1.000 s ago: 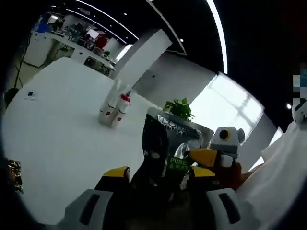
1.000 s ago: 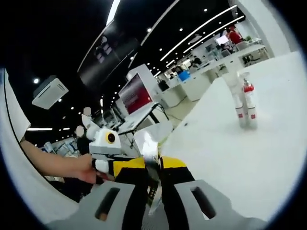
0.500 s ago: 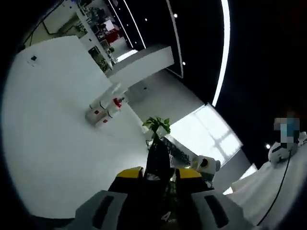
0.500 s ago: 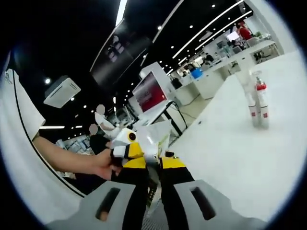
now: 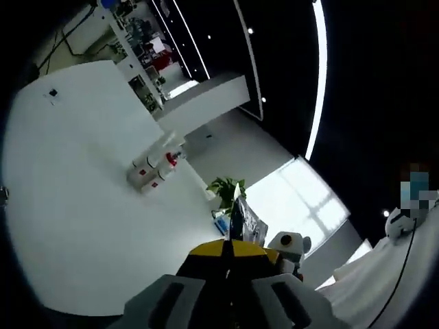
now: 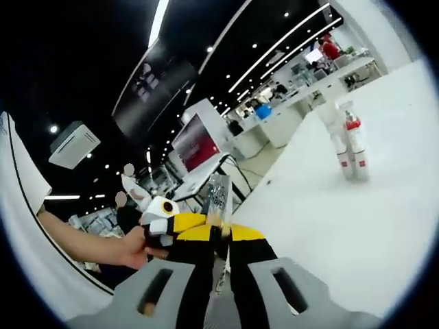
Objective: Arrange the skincare products in the storage area until every visible bottle or jar stands upright without overlapping.
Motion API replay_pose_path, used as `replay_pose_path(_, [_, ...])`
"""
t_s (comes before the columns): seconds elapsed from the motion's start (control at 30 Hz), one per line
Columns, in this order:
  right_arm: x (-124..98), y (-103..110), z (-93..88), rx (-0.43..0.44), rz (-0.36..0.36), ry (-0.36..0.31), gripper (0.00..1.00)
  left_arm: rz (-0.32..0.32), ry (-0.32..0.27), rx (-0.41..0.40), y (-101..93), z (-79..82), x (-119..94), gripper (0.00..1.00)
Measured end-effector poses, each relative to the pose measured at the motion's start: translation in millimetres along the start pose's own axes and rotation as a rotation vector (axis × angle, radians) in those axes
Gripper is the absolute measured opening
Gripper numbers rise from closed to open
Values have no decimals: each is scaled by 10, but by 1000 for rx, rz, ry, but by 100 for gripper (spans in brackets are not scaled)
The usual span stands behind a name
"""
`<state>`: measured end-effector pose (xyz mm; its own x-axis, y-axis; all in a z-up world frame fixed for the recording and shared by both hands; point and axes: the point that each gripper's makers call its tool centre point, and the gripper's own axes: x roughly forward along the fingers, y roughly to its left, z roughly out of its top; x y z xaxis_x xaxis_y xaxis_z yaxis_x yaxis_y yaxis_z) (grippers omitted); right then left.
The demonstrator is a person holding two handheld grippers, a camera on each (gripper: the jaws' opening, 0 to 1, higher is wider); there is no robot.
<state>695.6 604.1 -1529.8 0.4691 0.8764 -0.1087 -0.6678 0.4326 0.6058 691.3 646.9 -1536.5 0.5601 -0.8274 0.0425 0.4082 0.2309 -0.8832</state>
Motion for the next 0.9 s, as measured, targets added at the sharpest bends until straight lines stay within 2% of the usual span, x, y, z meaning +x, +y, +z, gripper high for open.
replay_pose_path(0.13, [17,15,30,-49,-11,-18,8,-21,-19,-11,-58,18,-17,0])
replay_pose_path(0.3, [20,25,31,-65,-5,-20,10,-55,-38,-32,-112,51,-46,0])
replay_pose_path(0.4, [39,14,4,-57,6,-7,11,-73,-55,-77,-111,78,-63,0])
replay_pose_path(0.43, [43,7,-28,-17,11,11,12,-82,-59,-85,-108,94,-75,0])
replay_pose_path(0.53, [55,-13,-51,27,19,24,14,-97,-81,-99,-126,127,-90,0])
replay_pose_path(0.57, [57,-20,-52,14,16,22,14,-103,-97,-106,-127,152,-101,0])
replay_pose_path(0.7, [91,-31,-177,16,10,84,13,-91,-114,-117,-94,192,-121,0])
replay_pose_path(0.8, [70,-8,-140,32,24,68,9,-88,-124,-127,-72,215,-135,0])
replay_pose_path(0.83, [60,-9,-133,34,24,66,4,-84,-125,-127,-63,217,-133,0])
replay_pose_path(0.9, [35,-4,-123,41,19,64,3,-69,-124,-100,-50,207,-116,0])
